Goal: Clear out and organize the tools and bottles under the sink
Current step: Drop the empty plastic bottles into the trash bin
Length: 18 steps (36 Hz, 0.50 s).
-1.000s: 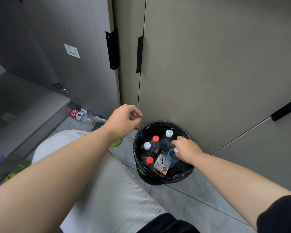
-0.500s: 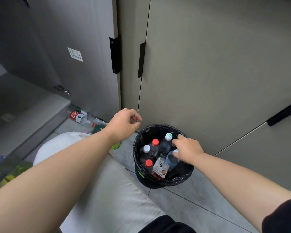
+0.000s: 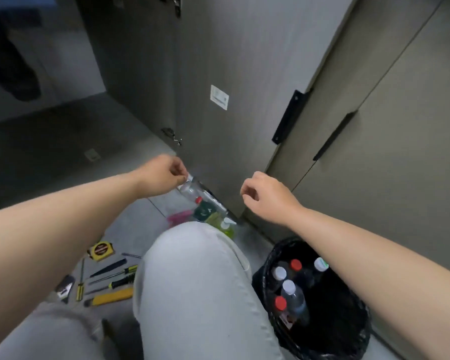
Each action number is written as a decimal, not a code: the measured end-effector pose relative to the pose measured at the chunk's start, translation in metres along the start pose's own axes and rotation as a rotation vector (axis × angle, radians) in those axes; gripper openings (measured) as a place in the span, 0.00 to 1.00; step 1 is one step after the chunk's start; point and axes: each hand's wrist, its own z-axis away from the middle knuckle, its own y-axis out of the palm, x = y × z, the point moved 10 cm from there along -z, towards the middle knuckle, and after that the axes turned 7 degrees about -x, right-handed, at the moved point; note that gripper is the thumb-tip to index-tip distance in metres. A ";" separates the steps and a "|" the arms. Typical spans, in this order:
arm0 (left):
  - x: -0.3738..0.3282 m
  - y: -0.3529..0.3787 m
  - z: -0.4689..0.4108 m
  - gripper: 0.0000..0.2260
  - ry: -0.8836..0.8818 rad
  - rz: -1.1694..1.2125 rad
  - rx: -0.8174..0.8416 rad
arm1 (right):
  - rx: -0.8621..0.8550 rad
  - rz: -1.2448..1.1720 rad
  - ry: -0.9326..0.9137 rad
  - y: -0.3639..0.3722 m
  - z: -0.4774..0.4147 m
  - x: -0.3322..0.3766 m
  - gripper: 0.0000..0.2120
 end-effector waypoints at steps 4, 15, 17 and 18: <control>0.071 -0.001 -0.012 0.04 -0.057 -0.049 0.036 | 0.208 -0.025 0.017 0.067 -0.055 0.015 0.06; 0.223 0.062 -0.047 0.07 -0.149 0.057 0.200 | 0.588 0.010 0.266 0.282 -0.166 0.008 0.25; 0.242 0.080 -0.053 0.08 -0.182 0.105 0.192 | 0.551 0.035 0.301 0.305 -0.184 0.004 0.32; 0.252 0.090 -0.056 0.08 -0.203 0.130 0.188 | 0.532 0.043 0.318 0.316 -0.192 0.002 0.34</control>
